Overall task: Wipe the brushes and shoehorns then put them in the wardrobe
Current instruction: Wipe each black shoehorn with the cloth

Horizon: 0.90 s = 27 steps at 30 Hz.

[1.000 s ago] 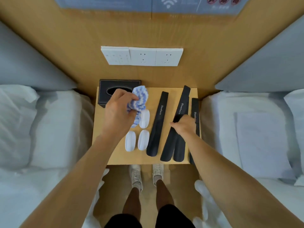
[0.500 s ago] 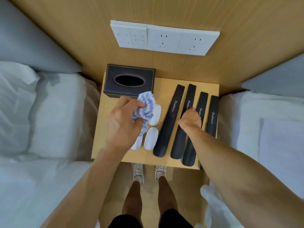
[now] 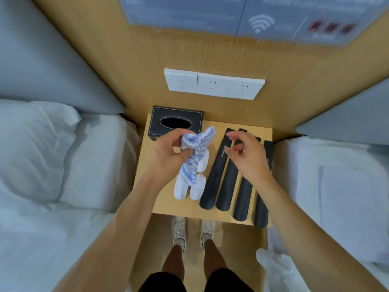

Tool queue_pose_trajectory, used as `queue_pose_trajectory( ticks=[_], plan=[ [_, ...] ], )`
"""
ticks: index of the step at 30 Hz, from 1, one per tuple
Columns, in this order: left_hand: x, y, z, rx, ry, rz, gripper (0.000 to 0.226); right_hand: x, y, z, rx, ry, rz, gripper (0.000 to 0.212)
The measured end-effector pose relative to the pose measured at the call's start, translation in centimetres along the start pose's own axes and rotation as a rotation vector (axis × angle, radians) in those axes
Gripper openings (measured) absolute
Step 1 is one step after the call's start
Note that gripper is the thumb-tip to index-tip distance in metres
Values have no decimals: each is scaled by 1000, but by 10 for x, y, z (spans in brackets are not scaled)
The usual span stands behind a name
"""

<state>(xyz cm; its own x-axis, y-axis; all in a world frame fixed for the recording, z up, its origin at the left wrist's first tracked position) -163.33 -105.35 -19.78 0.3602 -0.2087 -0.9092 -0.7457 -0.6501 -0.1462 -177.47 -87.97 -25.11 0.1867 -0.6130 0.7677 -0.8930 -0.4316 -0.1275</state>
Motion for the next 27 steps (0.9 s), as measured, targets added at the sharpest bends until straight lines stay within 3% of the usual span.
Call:
queue_pose_trajectory(
  ticks=[4,8,13,18,22,27],
  plan=[
    [-36,-7,-4,152,-247,-55,34,97,-26,-46,58,169,-292,49],
    [-71,-14,-9,244,-389,-66,35,137,-36,-71,82,139,-313,61],
    [-99,-17,-33,107,-384,-32,29,160,-58,-105,-113,187,-290,47],
    [-123,-20,-51,29,-400,35,25,193,-82,-77,63,105,-336,47],
    [-129,-18,-60,-15,-318,36,22,207,-78,-79,-30,55,-361,33],
    [-127,-12,-86,-93,-182,47,16,214,-63,-104,-17,3,-374,22]
  ],
)
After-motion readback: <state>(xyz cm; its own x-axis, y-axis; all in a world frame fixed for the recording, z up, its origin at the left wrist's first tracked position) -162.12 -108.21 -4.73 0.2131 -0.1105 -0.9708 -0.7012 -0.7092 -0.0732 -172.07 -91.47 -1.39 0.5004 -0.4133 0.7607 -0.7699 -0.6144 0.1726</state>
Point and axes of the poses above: each hand's wrist, its own y-axis towards the middle knuckle, its own z-axis out of the palm, x = y × z, the point moved 9 cm from there along y, towards the middle knuckle, and after that the axes turned 9 degrees about -x, right-handed, at the moved point
